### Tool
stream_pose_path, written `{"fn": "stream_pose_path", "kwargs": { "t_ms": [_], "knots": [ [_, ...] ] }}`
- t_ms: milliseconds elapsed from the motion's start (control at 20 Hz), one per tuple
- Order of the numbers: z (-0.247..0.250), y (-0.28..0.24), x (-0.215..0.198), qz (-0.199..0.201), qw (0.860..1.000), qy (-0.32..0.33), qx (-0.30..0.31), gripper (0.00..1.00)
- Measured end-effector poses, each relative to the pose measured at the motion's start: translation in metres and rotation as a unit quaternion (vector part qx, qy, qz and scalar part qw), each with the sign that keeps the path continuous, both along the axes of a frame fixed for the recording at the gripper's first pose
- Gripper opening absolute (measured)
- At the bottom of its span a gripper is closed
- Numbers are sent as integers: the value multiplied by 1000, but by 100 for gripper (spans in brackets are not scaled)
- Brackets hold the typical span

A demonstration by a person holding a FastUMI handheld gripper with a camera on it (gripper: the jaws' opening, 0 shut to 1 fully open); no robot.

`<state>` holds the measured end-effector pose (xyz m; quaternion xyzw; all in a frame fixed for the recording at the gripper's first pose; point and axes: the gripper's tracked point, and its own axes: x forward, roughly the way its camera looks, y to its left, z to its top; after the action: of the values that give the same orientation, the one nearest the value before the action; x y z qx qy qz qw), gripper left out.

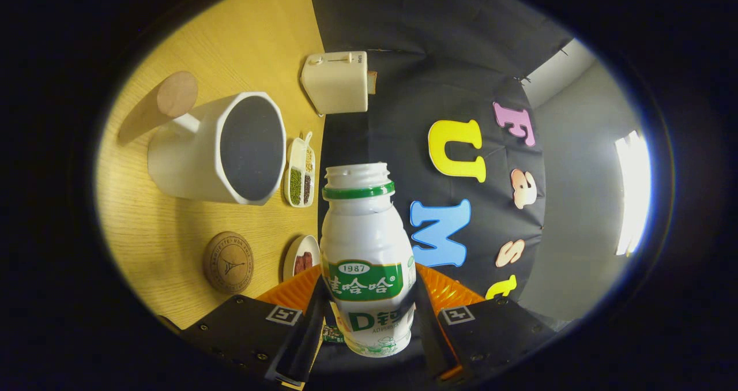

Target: Take the bottle from table, then pour the juice into the cup, finally place the bottle on the coaster

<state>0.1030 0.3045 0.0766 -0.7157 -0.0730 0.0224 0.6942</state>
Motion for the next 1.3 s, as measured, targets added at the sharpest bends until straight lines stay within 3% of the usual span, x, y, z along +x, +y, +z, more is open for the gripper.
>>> {"fn": "stream_pose_path", "kwargs": {
  "t_ms": [1300],
  "knots": [
    [6,1,6,2,999,-12,-35,73]
  ]
}}
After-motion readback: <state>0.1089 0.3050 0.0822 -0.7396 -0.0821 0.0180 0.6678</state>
